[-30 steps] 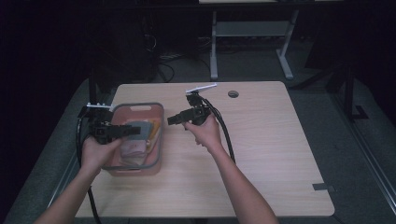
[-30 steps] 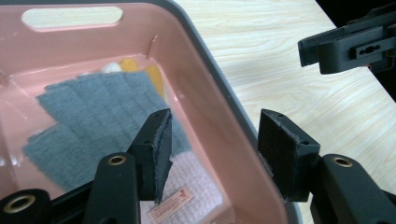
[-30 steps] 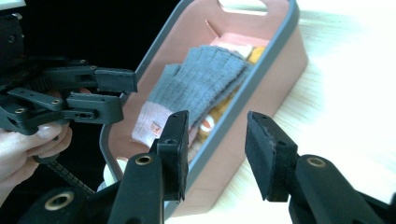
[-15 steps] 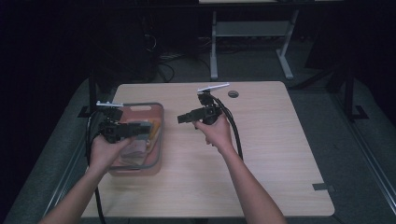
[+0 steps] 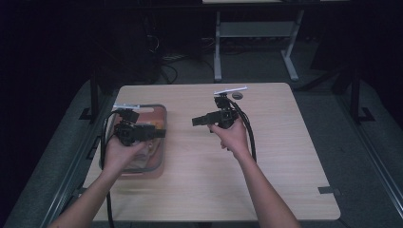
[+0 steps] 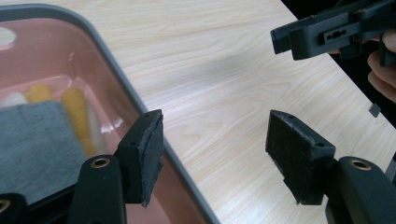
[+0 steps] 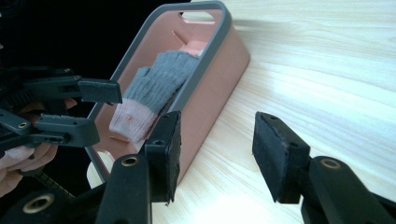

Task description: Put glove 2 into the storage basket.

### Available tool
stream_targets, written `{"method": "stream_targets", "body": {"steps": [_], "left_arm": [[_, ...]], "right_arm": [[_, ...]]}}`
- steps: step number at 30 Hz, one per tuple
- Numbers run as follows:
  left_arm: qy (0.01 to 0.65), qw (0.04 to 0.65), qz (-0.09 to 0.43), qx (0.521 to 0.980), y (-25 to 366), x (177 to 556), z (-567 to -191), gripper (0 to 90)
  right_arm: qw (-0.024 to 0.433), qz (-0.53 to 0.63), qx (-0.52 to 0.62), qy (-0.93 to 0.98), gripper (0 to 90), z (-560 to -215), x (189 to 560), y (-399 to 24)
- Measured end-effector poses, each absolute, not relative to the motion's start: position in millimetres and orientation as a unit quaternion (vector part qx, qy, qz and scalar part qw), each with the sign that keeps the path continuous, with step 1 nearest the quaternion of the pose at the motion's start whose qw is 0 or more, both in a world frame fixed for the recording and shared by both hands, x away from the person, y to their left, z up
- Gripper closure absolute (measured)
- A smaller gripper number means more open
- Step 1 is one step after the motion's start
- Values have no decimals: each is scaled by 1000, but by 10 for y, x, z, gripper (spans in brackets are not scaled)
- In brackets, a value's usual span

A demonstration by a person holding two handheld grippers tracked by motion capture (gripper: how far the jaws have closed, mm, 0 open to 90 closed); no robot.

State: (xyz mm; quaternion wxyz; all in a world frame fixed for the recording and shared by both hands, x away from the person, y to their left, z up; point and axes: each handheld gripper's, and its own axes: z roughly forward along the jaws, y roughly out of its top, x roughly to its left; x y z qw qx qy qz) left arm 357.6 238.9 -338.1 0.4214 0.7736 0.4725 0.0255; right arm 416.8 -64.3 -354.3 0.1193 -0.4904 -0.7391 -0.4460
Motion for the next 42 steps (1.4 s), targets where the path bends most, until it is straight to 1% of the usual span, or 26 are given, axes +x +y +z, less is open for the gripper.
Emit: {"method": "stream_targets", "body": {"steps": [18, 42], "left_arm": [[445, 423, 11, 789, 2023, 3553, -3438, 315], [395, 435, -16, 809, 1576, 3414, -3505, 303]], "right_arm": [[99, -441, -519, -726, 487, -3574, 4078, -1076], [73, -428, -553, -712, 458, -3688, 3874, -1644]]}}
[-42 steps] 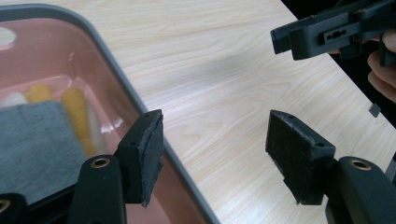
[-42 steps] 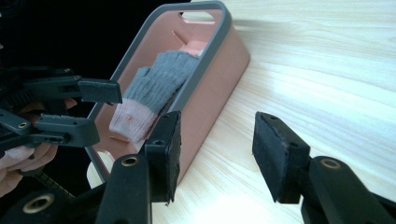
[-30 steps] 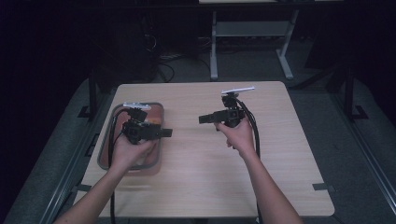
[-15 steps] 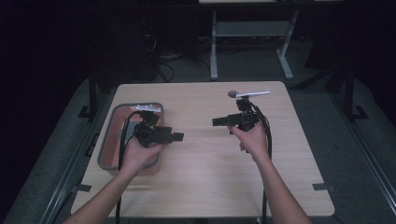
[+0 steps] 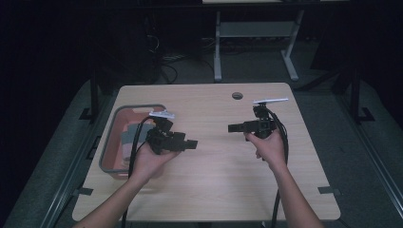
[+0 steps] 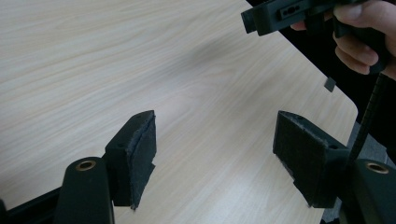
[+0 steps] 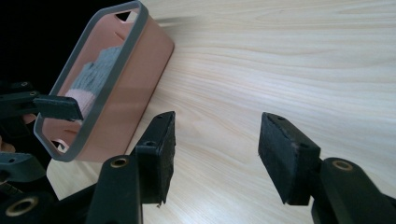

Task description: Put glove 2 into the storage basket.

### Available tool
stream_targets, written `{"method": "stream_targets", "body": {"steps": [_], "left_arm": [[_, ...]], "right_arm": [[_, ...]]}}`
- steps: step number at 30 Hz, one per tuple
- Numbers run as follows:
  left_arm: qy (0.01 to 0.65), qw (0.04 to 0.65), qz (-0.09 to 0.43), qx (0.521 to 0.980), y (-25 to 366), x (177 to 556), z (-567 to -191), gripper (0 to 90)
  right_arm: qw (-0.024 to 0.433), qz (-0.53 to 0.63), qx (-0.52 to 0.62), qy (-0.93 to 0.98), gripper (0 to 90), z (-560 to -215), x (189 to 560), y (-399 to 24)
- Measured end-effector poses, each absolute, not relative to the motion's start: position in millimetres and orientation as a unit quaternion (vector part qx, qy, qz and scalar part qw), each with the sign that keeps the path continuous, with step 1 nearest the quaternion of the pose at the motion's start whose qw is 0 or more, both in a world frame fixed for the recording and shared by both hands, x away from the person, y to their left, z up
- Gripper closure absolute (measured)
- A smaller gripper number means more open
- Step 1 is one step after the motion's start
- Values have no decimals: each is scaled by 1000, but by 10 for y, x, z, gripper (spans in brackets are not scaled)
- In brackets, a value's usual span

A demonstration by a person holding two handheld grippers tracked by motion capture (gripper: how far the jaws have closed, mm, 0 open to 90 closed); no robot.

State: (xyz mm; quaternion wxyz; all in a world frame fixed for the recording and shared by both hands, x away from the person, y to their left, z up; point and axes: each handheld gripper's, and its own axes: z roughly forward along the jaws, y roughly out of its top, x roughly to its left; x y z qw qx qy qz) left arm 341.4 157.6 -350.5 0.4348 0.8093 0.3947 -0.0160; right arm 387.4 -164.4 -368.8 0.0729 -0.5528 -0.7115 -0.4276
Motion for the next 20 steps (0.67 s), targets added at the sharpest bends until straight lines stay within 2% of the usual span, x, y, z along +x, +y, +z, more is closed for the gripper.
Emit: {"method": "stream_targets", "body": {"steps": [20], "left_arm": [[344, 426, -43, 835, 1224, 3128, -3661, 305]], "right_arm": [[49, -416, -572, -705, 437, -3810, 3677, -2010]]}}
